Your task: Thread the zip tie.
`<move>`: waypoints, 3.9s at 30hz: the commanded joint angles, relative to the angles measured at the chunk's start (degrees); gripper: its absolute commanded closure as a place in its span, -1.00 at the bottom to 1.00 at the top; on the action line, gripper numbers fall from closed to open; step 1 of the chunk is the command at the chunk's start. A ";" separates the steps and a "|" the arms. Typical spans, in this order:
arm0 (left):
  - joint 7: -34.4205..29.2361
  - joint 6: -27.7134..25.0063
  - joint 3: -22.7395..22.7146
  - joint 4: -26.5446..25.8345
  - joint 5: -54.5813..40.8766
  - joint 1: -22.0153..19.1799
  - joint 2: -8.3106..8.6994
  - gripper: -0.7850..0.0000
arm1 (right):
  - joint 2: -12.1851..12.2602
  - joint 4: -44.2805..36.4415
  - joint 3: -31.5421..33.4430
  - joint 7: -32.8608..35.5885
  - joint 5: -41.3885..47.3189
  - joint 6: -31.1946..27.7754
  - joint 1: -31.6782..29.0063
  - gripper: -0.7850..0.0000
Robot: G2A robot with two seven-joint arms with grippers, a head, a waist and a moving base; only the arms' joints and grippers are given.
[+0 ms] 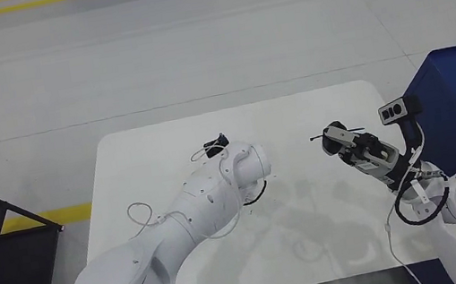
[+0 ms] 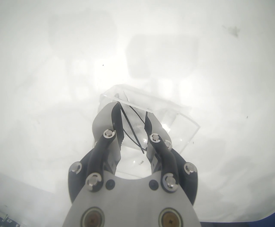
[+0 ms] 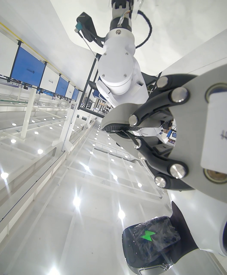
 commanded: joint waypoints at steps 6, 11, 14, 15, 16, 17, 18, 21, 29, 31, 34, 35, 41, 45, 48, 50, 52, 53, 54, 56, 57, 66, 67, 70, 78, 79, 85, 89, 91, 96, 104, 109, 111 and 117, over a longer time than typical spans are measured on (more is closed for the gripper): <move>-0.01 0.00 -0.02 2.32 0.29 0.39 -1.96 0.76 | 0.00 0.00 0.00 0.00 0.00 0.00 0.00 1.00; -0.01 0.00 -0.02 4.40 0.42 0.25 -3.39 1.00 | 0.00 0.00 0.00 0.00 0.00 0.00 0.00 1.00; -0.01 0.00 -0.02 5.54 0.65 0.22 -4.21 1.00 | 0.00 0.00 0.00 0.00 0.00 0.00 0.00 1.00; -0.01 0.00 -0.02 5.84 0.78 0.20 -4.49 1.00 | 0.00 0.00 0.00 0.00 0.00 0.00 0.00 1.00; -0.01 0.00 -0.02 6.11 0.86 0.16 -4.75 1.00 | 0.00 0.00 0.00 0.00 0.00 0.00 0.00 1.00; -0.01 0.00 -0.02 6.32 1.00 0.08 -5.00 1.00 | 0.00 0.00 0.00 0.00 0.00 0.00 0.00 1.00; -0.01 0.00 -0.02 6.50 1.02 -0.05 -5.24 1.00 | 0.00 0.00 0.00 0.00 0.00 0.00 0.00 1.00; 0.00 0.00 -0.02 6.42 1.29 -0.75 -5.89 1.00 | 0.00 0.00 0.00 0.00 0.00 0.00 0.00 1.00; 0.00 0.00 -0.10 3.68 1.04 -3.32 -5.36 1.00 | 0.00 0.00 0.00 0.00 0.00 0.00 0.00 1.00; 0.00 0.00 -0.29 2.95 1.18 -3.64 -4.89 1.00 | 0.00 0.00 0.00 0.00 0.00 0.00 0.00 1.00; 0.00 0.00 -0.72 1.95 1.50 -3.93 -3.96 1.00 | 0.00 0.00 0.00 0.00 0.00 0.00 0.00 1.00; 0.00 0.00 -1.04 1.41 1.56 -3.99 -3.46 1.00 | 0.00 0.00 0.00 0.00 0.00 0.00 0.00 1.00; 0.00 0.00 -1.12 1.26 1.62 -4.01 -3.33 1.00 | 0.00 0.00 0.00 0.00 0.00 0.00 0.00 1.00; 0.00 0.00 -1.12 1.26 1.62 -4.01 -3.33 1.00 | 0.00 0.00 0.00 0.00 0.00 0.00 0.00 1.00; 0.00 0.00 -1.12 1.26 1.62 -4.01 -3.33 1.00 | 0.00 0.00 0.00 0.00 0.00 0.00 0.00 1.00; 0.00 0.00 -1.12 1.26 1.62 -4.01 -3.33 1.00 | 0.00 0.00 0.00 0.00 0.00 0.00 0.00 1.00; 0.00 0.00 -1.12 1.26 1.62 -4.01 -3.33 1.00 | 0.00 0.00 0.00 0.00 0.00 0.00 0.00 1.00; 0.00 0.00 -1.12 1.26 1.62 -4.01 -3.33 1.00 | 0.00 0.00 0.00 0.00 0.00 0.00 0.00 1.00; 0.00 0.00 -1.12 1.26 1.62 -4.01 -3.33 1.00 | 0.00 0.00 0.00 0.00 0.00 0.00 0.00 1.00; 0.00 0.00 -1.12 1.26 1.62 -4.01 -3.33 1.00 | 0.00 0.00 0.00 0.00 0.00 0.00 0.00 1.00; 0.00 0.00 -1.12 1.26 1.62 -4.01 -3.33 1.00 | 0.00 0.00 0.00 0.00 0.00 0.00 0.00 1.00; 1.76 -6.74 -4.25 1.13 -1.19 -2.93 -2.87 1.00 | -0.11 -0.14 0.37 -2.87 0.30 1.15 -0.02 1.00; 2.43 -7.66 -5.15 0.91 -1.62 -2.89 -2.63 1.00 | -0.09 0.14 1.09 -3.61 0.30 1.23 0.19 1.00; 4.84 -9.29 -8.72 -0.53 -3.31 -2.46 -1.36 1.00 | 0.04 1.94 3.86 -5.20 0.78 2.16 0.83 1.00; 1.06 -3.50 -11.81 -8.34 0.95 -0.52 3.70 1.00 | 0.35 2.50 5.28 -3.25 -0.24 5.28 1.22 1.00; -0.19 -3.22 -12.41 -9.94 1.38 -0.34 4.60 1.00 | 0.35 2.50 5.28 -3.25 -0.24 5.28 1.22 1.00; -1.67 -1.68 -15.64 -21.91 5.24 3.17 10.11 1.00 | 0.35 2.50 5.28 -3.25 -0.24 5.28 1.22 1.00; 0.05 -1.98 -20.40 -31.84 7.19 7.23 13.90 1.00 | 0.35 2.50 5.28 -3.25 -0.24 5.28 1.22 1.00; 1.98 -4.42 -23.65 -36.10 7.67 11.28 15.70 1.00 | 0.35 2.50 5.28 -3.25 -0.24 5.28 1.22 1.00; 0.82 -5.20 -23.76 -36.29 8.21 12.16 16.24 1.00 | 0.35 2.37 5.17 -3.22 -0.38 5.36 1.14 1.00; 19.23 -20.64 -33.67 -50.58 4.40 24.52 17.51 1.00 | 1.19 2.31 4.93 4.60 -7.06 11.22 -0.79 1.00; 24.58 -26.60 -37.73 -54.81 4.92 30.91 18.55 1.00 | 1.38 2.04 5.05 4.29 -8.41 13.38 -1.23 1.00; 24.58 -26.60 -37.73 -54.81 4.92 30.91 18.55 1.00 | 1.38 1.84 5.03 4.26 -8.48 13.23 -1.30 1.00; 24.58 -26.60 -37.73 -54.81 4.92 30.91 18.55 1.00 | 1.38 1.84 5.03 4.26 -8.48 13.23 -1.30 1.00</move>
